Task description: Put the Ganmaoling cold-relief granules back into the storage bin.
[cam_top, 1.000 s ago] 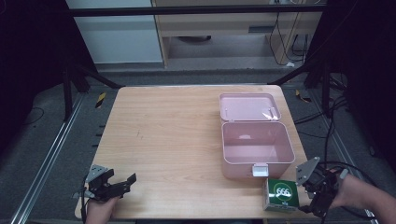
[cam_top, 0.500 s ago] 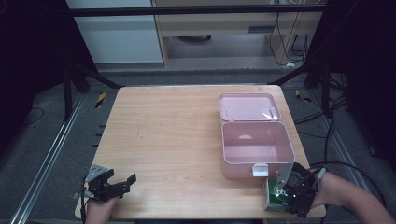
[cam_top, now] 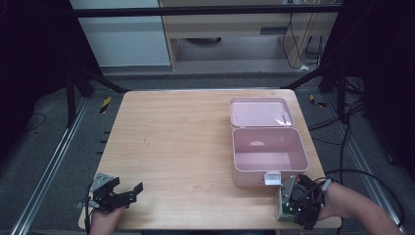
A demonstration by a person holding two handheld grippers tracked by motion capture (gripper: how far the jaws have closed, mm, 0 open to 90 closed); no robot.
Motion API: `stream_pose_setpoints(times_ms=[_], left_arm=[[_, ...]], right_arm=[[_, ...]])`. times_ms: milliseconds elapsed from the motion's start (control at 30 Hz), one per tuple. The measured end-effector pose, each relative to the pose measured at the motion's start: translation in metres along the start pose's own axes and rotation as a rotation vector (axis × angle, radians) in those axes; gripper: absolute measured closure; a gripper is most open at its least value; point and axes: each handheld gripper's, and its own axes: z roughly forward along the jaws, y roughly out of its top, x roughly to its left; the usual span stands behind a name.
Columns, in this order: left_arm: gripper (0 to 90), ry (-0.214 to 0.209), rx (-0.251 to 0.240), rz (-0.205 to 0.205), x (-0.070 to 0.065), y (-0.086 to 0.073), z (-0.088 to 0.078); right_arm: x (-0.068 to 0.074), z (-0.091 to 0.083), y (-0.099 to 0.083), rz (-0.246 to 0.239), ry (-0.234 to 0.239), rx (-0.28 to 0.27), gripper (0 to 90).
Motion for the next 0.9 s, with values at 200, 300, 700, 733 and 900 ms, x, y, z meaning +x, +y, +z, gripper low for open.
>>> stream_pose_setpoints(times_ms=[200, 300, 700, 733, 900], left_arm=[[0.0, 0.000, 0.001, 0.002, 0.000, 0.000, 0.000], [0.0, 0.000, 0.000, 0.003, 0.000, 0.000, 0.000], [0.0, -0.001, 0.004, 0.007, 0.000, 0.000, 0.000], [0.0, -0.001, 0.004, 0.006, 0.000, 0.000, 0.000], [0.0, 0.000, 0.006, 0.009, -0.001, 0.000, 0.001]], right_arm=[[0.004, 0.000, 0.005, -0.023, -0.017, 0.016, 14.5], [0.006, -0.003, 0.005, -0.027, -0.003, 0.011, 15.9], [0.008, -0.035, -0.001, -0.084, 0.007, -0.029, 16.5], [0.008, -0.041, -0.002, -0.093, 0.005, -0.031, 16.5], [0.006, -0.073, -0.007, -0.095, -0.006, -0.056, 16.6]])
